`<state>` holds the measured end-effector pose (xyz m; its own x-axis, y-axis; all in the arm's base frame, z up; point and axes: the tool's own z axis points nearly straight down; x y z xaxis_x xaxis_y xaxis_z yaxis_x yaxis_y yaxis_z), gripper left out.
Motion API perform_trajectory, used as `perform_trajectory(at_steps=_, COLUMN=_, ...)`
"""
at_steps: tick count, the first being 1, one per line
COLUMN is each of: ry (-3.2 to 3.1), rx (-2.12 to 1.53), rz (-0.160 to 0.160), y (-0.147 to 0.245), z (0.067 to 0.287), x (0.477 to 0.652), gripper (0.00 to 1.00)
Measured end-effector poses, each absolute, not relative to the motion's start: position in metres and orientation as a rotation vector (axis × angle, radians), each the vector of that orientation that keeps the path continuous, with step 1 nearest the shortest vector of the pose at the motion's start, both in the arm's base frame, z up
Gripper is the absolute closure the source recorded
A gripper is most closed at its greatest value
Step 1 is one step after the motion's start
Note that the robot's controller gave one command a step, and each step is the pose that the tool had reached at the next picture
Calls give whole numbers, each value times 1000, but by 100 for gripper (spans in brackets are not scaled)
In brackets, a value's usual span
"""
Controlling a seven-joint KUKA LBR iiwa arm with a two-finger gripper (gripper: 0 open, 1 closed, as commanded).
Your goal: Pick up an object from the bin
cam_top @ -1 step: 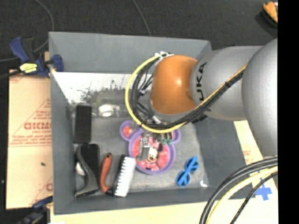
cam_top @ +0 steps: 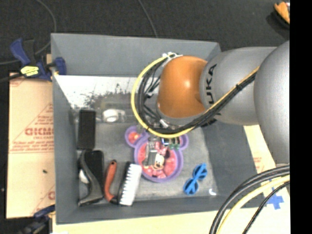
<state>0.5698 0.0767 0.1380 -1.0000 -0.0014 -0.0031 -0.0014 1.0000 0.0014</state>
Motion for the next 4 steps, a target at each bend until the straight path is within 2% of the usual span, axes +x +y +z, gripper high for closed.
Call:
perform_trajectory(at_steps=1, ry=3047, rx=-755, rz=-5, y=117, z=85, x=547, gripper=0)
perform_trajectory(at_steps=2, ry=3114, rx=-371, rz=5, y=54, z=74, x=590, gripper=0)
perform_trajectory(at_steps=3, ry=3072, rx=-636, rz=-3, y=84, z=72, x=564, gripper=0)
perform_trajectory(at_steps=4, ry=3023, rx=-789, rz=3, y=-18, z=71, x=496, gripper=0)
